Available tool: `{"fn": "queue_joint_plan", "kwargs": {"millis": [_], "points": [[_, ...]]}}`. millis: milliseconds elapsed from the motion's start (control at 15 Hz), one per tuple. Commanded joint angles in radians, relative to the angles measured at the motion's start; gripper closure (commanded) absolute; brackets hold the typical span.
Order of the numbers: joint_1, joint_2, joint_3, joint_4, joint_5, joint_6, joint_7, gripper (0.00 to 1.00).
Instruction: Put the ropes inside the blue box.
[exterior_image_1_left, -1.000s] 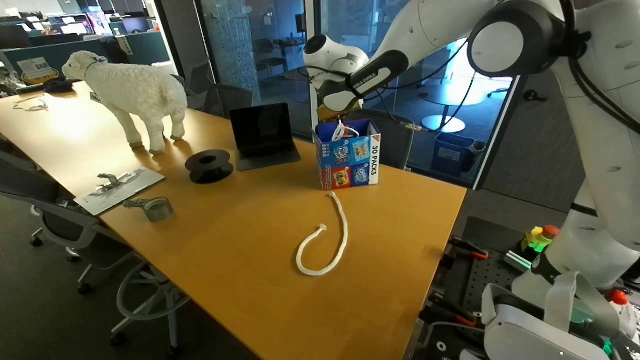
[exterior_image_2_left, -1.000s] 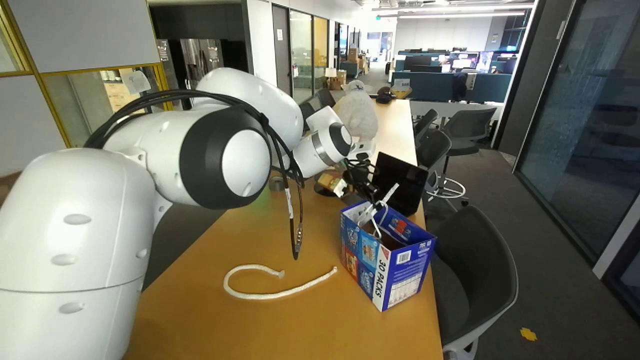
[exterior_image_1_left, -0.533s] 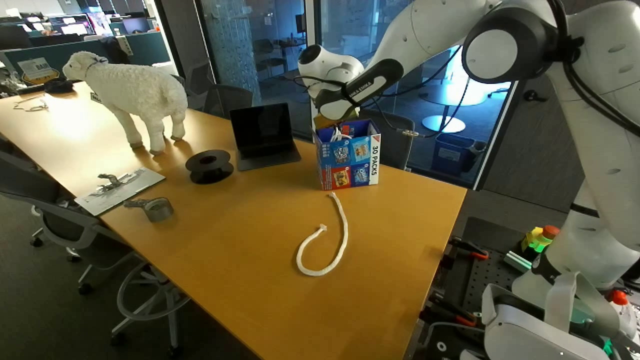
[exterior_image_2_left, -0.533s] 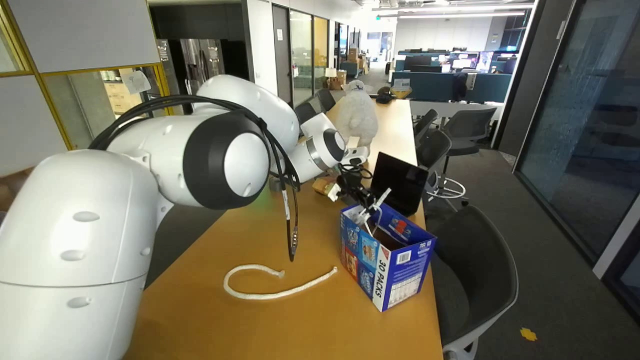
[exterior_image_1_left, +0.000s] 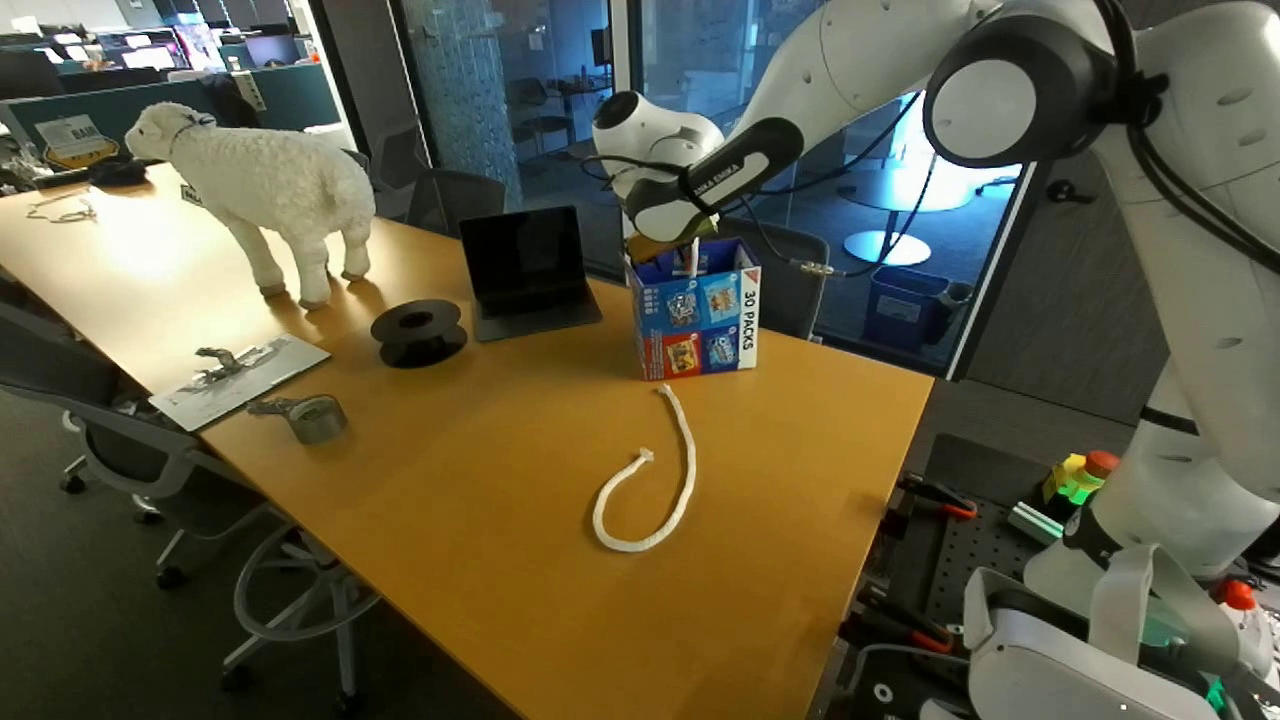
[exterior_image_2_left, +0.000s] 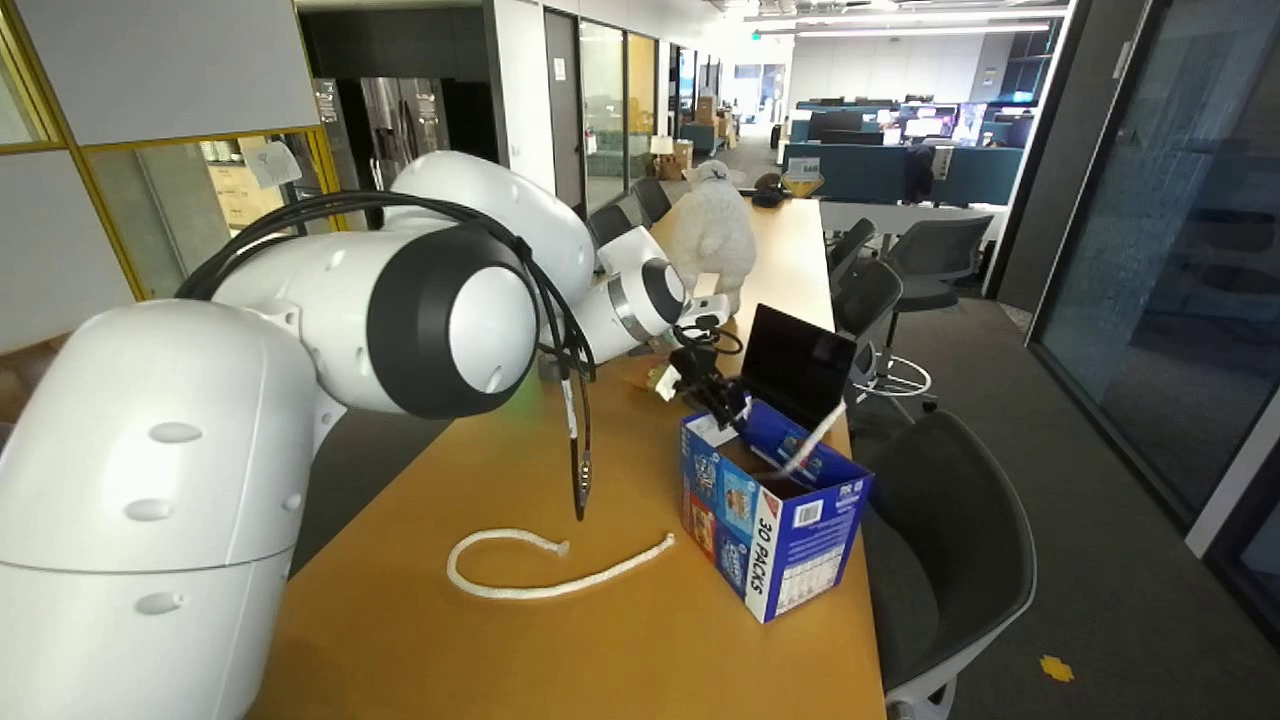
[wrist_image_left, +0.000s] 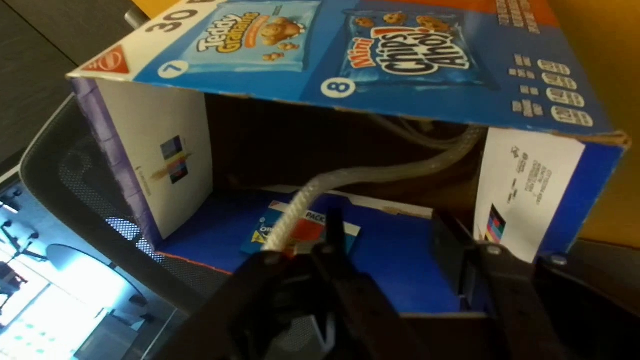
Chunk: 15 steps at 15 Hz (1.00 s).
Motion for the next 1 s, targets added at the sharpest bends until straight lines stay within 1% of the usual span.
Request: {"fn": "queue_joint_plan", "kwargs": {"millis": [0,133,200,333,533,667,800,933], "points": [[0.002,-0.049,0.018,-0.022,0.053,-0.028,-0.138,0.2],[-0.007,-0.101,0.054,-0.064,0.106,-0.019,-0.243,0.05],[-0.008,-0.13,0.071,-0.086,0.137,-0.016,-0.294,0.0],[-0.001,-0.198,0.105,-0.133,0.217,-0.05,-0.381,0.0],[0.006,-0.292,0.155,-0.194,0.341,-0.181,-0.484,0.0],[0.016,-0.36,0.183,-0.257,0.395,-0.258,-0.522,0.0],[0.033,-0.427,0.212,-0.345,0.423,-0.277,-0.555,0.0],[0.062,-0.467,0.243,-0.427,0.413,-0.255,-0.569,0.0]]}}
